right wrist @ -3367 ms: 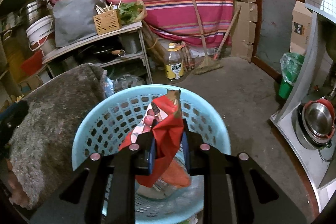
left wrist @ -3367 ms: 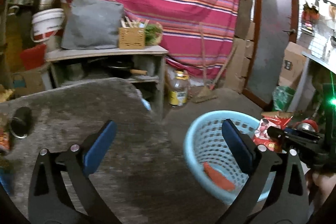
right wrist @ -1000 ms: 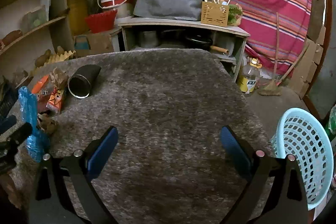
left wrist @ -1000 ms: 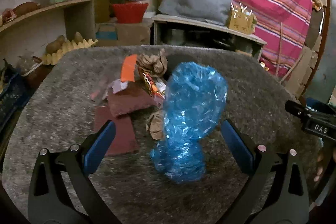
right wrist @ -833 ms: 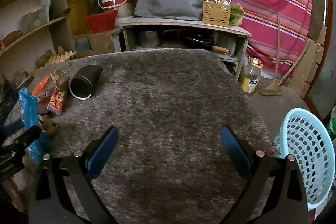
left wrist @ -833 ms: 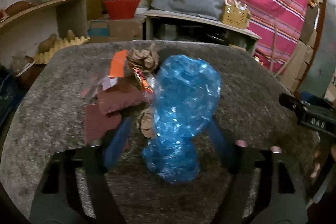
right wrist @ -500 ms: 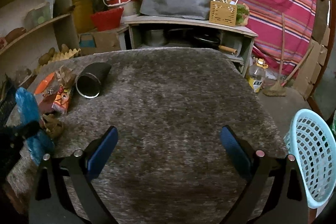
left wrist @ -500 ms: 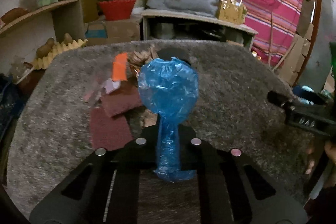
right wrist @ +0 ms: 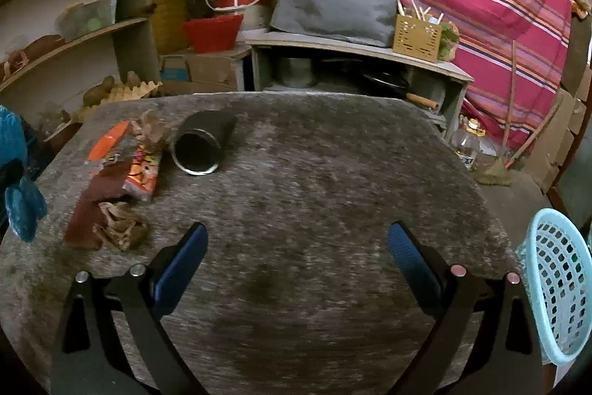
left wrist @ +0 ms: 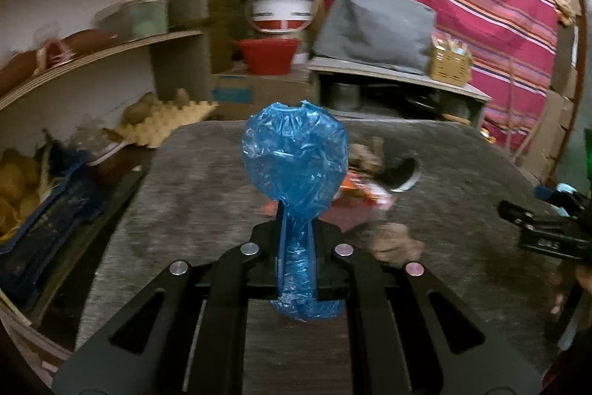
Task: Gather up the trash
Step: 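Grasp the brown crumpled paper with the right tool while the left tool holds the blue bag, then carry the blue bag and brown paper over the blue basket with both tools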
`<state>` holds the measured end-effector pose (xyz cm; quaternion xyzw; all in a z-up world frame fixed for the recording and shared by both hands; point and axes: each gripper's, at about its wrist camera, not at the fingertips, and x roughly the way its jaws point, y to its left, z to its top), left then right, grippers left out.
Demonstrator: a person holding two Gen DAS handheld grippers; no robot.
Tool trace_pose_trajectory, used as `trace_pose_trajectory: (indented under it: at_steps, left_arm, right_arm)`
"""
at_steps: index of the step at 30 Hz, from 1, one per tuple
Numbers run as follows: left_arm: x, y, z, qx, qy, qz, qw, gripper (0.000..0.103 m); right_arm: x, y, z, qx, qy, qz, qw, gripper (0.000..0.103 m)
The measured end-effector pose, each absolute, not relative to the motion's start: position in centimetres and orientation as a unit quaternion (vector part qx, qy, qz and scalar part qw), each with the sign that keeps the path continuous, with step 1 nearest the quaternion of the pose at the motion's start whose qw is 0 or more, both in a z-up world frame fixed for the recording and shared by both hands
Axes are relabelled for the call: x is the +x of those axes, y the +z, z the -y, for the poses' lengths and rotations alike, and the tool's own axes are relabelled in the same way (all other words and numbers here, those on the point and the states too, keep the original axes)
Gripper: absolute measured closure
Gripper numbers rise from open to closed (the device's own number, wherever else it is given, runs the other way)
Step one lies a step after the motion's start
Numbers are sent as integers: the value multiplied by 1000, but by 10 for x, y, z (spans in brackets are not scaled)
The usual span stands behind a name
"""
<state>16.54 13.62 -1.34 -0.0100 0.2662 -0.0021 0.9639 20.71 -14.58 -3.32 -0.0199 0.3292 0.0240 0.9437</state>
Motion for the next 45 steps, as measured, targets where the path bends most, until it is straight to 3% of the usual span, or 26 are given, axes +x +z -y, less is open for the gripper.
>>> trace_pose_trajectory:
  at_steps: [10,20,22,24,29,45]
  left_arm:
    - [175,-26,-217,-49,63,-271,959,95]
    - [174,-32,-225,-43,58,-276,959,95]
    - [174,-33,-227,-45,58,-278,958,95]
    - [175,-33,-228,-49,57,-280,957,95]
    - [176,-34,-225,-56,51,-284,956,95]
    - [174,-2,-151,-39,8,-261,965,95]
  right_arm:
    - [208,-34,85,-22,59,-328,943,7]
    - [224,-65,17,-72,87,-360,926,8]
    - [227,-69,11,-79,89,-365,923,12]
    - [229,-72,8,-85,94,-375,918,39]
    - [226,-72,6,-73,135,-383,911,67]
    - [208,-29,86,-34,104,-335,936,69]
